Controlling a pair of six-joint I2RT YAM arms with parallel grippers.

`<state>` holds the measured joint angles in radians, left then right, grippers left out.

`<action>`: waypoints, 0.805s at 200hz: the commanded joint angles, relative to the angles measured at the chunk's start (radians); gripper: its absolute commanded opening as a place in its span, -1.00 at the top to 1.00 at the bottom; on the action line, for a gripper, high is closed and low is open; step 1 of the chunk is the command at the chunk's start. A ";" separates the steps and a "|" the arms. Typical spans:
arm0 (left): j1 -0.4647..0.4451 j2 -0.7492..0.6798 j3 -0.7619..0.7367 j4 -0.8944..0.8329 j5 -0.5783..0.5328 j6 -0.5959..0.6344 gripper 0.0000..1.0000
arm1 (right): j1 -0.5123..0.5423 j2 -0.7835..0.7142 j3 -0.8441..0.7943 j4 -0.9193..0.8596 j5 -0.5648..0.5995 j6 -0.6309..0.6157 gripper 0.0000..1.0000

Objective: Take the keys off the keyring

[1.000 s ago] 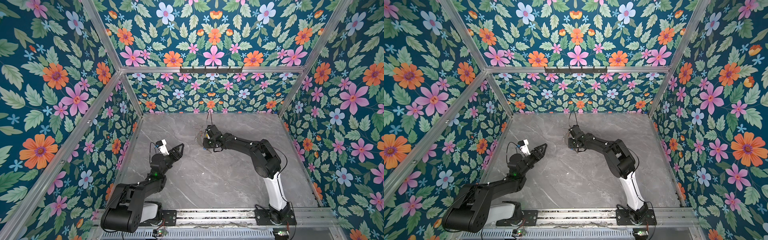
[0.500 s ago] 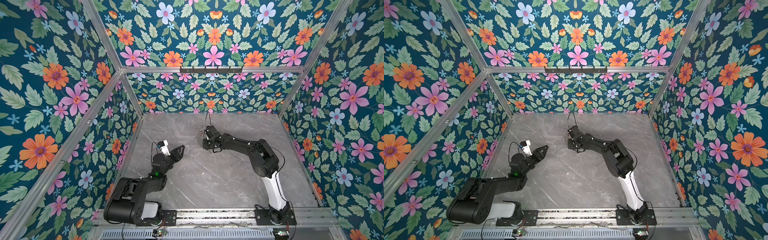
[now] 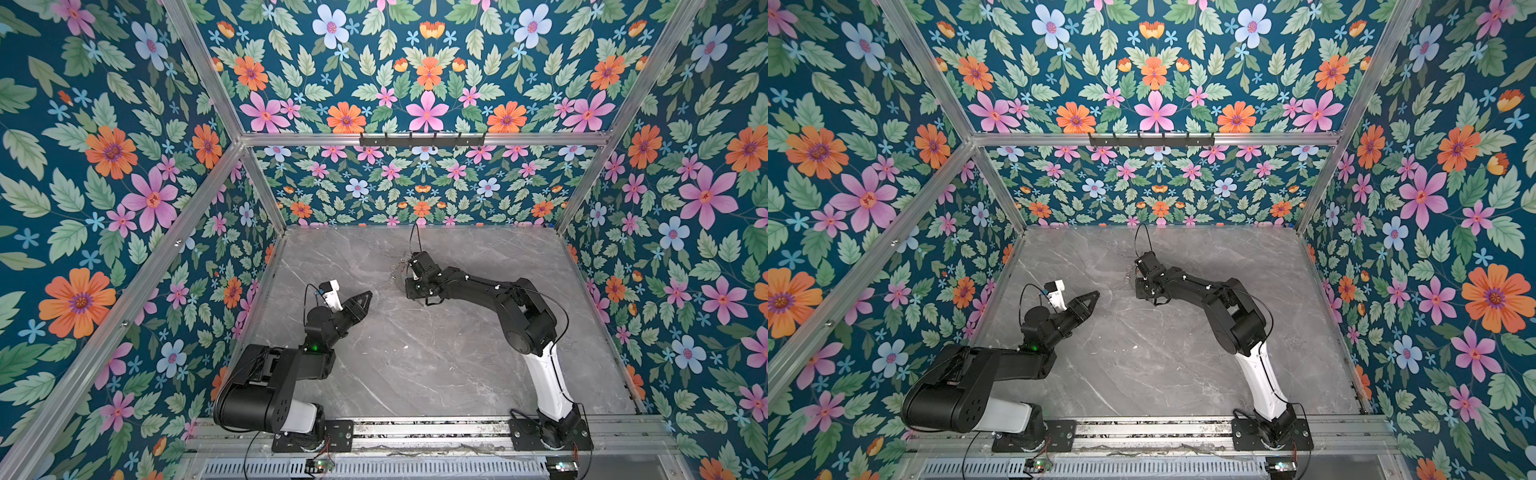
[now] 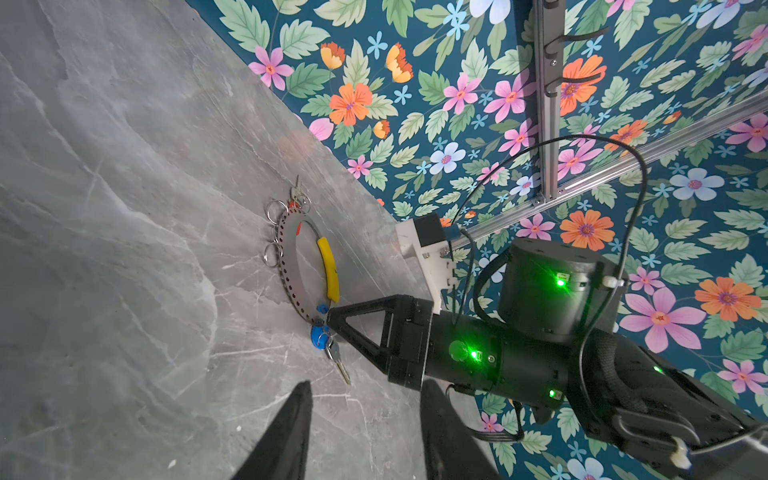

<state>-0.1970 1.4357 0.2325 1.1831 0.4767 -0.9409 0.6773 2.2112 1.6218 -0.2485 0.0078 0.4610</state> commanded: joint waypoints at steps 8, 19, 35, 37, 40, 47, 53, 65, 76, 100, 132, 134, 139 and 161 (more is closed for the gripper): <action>0.000 -0.001 0.004 0.052 0.018 -0.008 0.09 | 0.000 -0.014 -0.015 0.016 0.015 -0.025 0.87; -0.001 -0.005 0.004 0.049 0.018 -0.009 0.08 | 0.000 -0.023 -0.024 0.026 0.016 -0.033 0.96; 0.001 -0.012 0.004 0.049 0.021 -0.008 0.07 | 0.000 -0.039 -0.042 0.050 0.017 -0.049 1.00; 0.000 -0.013 0.005 0.049 0.022 -0.007 0.07 | 0.001 -0.043 -0.046 0.053 0.017 -0.051 1.00; -0.001 -0.014 0.005 0.049 0.023 -0.008 0.07 | 0.000 -0.049 -0.051 0.062 0.016 -0.055 1.00; -0.001 -0.019 0.004 0.049 0.024 -0.009 0.05 | 0.001 -0.065 -0.071 0.085 0.013 -0.064 1.00; -0.002 -0.025 0.005 0.049 0.025 -0.009 0.04 | 0.000 -0.081 -0.087 0.101 0.011 -0.074 1.00; -0.005 -0.038 0.005 0.049 0.024 -0.010 0.01 | 0.000 -0.116 -0.124 0.133 0.006 -0.092 1.00; -0.013 -0.056 0.008 0.046 0.016 -0.005 -0.04 | 0.001 -0.156 -0.162 0.169 -0.007 -0.116 1.00; -0.052 -0.110 0.038 -0.040 -0.023 0.010 -0.08 | 0.001 -0.251 -0.267 0.253 -0.021 -0.152 1.00; -0.142 -0.203 0.069 -0.107 -0.095 0.068 -0.14 | 0.000 -0.391 -0.413 0.363 -0.082 -0.174 1.00; -0.147 -0.209 0.070 -0.109 -0.097 0.070 -0.14 | -0.001 -0.400 -0.419 0.366 -0.088 -0.177 1.00; -0.157 -0.220 0.076 -0.118 -0.101 0.075 -0.15 | 0.000 -0.420 -0.435 0.370 -0.104 -0.181 1.00; -0.180 -0.259 0.112 -0.160 -0.060 0.079 -0.18 | 0.001 -0.524 -0.503 0.376 -0.173 -0.199 1.00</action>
<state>-0.3614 1.2072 0.3115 1.0737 0.4126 -0.8959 0.6769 1.7733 1.1702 0.0513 -0.0750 0.3004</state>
